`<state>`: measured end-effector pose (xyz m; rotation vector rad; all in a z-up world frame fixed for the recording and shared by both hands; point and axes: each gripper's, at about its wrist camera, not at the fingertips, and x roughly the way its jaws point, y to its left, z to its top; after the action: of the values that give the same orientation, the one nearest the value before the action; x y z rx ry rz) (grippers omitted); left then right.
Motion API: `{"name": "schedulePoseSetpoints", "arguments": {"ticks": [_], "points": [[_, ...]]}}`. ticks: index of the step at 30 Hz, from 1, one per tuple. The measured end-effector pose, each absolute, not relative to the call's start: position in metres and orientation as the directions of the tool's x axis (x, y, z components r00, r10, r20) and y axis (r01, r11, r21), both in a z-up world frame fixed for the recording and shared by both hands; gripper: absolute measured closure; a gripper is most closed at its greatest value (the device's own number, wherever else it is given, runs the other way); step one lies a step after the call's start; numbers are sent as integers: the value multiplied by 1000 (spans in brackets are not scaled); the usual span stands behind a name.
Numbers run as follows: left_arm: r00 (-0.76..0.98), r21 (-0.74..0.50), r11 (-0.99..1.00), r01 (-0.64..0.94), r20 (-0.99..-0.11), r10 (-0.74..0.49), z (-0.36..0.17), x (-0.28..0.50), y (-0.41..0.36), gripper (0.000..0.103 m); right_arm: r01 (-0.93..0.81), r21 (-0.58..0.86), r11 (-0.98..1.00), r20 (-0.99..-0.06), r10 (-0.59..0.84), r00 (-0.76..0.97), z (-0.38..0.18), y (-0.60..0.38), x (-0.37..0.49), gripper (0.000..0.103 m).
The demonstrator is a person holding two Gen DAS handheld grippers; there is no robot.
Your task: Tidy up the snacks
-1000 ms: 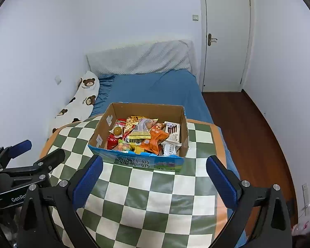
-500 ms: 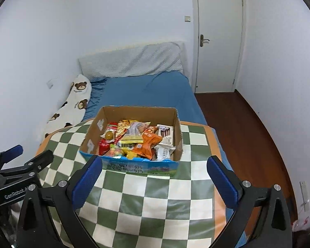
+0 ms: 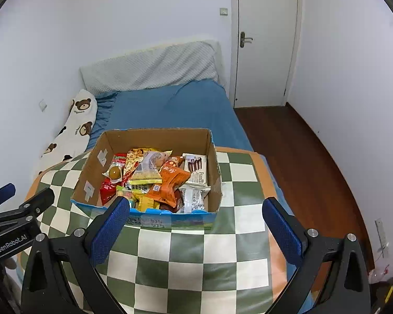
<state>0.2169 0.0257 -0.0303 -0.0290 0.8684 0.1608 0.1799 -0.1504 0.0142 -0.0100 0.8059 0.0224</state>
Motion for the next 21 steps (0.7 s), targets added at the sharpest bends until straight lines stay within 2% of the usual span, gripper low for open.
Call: {"name": "schedulePoseSetpoints", "arguments": {"ticks": [21], "points": [[579,49,988,-148,-805,126,-60,239,27,0,-26,2,1000,-770,18,638,-13,-150,201,0]]}}
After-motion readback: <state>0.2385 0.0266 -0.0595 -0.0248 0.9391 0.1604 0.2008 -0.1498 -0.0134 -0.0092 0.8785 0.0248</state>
